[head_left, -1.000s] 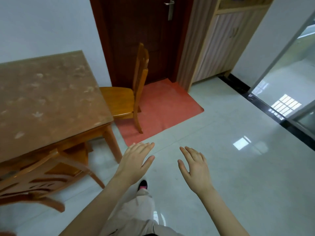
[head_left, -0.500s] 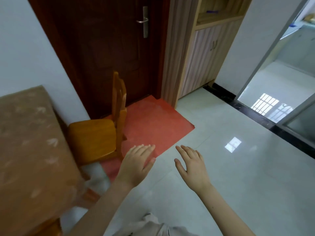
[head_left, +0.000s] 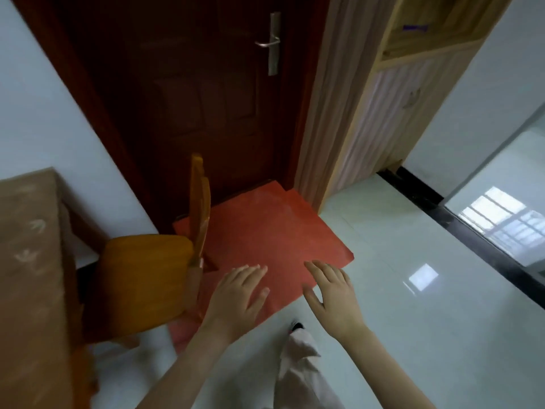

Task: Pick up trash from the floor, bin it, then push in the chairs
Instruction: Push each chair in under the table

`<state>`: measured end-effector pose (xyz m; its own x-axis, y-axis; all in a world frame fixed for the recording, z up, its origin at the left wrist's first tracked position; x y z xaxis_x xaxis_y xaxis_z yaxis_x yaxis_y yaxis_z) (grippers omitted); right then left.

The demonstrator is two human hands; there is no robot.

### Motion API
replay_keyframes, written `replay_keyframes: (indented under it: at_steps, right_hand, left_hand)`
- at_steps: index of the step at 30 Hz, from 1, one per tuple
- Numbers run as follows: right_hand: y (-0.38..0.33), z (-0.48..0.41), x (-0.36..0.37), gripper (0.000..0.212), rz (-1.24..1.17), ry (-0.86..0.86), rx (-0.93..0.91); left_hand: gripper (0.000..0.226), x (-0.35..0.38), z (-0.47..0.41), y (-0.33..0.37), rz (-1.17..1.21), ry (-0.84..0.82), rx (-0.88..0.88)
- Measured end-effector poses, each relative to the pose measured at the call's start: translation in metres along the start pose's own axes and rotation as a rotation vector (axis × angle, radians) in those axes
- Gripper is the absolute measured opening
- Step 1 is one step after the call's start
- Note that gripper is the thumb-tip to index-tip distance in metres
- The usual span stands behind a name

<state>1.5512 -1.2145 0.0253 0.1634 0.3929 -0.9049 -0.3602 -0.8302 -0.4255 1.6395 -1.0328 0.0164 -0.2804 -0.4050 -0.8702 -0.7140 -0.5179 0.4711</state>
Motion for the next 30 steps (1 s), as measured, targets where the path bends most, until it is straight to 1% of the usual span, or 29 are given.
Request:
replay_keyframes:
  at_steps: [3, 6, 9, 11, 16, 20, 22, 25, 30]
  right_hand:
    - [-0.001, -0.082, -0.008, 0.054, 0.013, -0.041, -0.108]
    - [-0.017, -0.156, -0.020, 0.058, 0.013, -0.077, -0.230]
    - [-0.041, -0.217, -0.022, 0.055, -0.001, -0.104, -0.373]
    - [-0.058, -0.250, -0.014, 0.053, -0.011, -0.143, -0.445]
    - [-0.101, -0.301, 0.029, 0.055, -0.015, -0.282, -0.617]
    - [-0.141, -0.330, 0.062, 0.055, -0.007, -0.352, -0.752]
    - [-0.163, -0.348, 0.075, 0.056, -0.003, -0.371, -0.821]
    - [-0.198, -0.370, 0.094, 0.056, 0.033, -0.421, -0.940]
    - [-0.239, -0.386, 0.126, 0.060, 0.129, -0.570, -1.199]
  left_hand:
    - [0.059, -0.017, -0.055, -0.021, -0.027, 0.075, -0.104]
    - [0.060, -0.037, -0.097, -0.046, -0.050, 0.165, -0.220]
    - [0.058, -0.060, -0.120, -0.068, -0.078, 0.259, -0.353]
    - [0.055, -0.069, -0.125, -0.082, -0.105, 0.290, -0.431]
    - [0.051, -0.071, -0.117, -0.120, -0.136, 0.307, -0.628]
    - [0.054, -0.068, -0.112, -0.153, -0.119, 0.337, -0.739]
    - [0.055, -0.067, -0.116, -0.173, -0.093, 0.356, -0.774]
    - [0.056, -0.065, -0.129, -0.196, -0.086, 0.357, -0.777]
    - [0.060, -0.062, -0.132, -0.218, -0.032, 0.384, -0.876]
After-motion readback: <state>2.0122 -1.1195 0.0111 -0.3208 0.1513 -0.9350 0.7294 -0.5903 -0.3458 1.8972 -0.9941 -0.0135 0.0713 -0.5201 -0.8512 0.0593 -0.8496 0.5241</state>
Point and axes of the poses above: each hand's wrist, its own z-axis away from the middle knuckle, its own x-axis out of the palm, y = z × x, the point moved 7 cm from there along -z, towards the middle knuckle, and after that the axes turned 7 degrees about x, right-handed, at the moved point
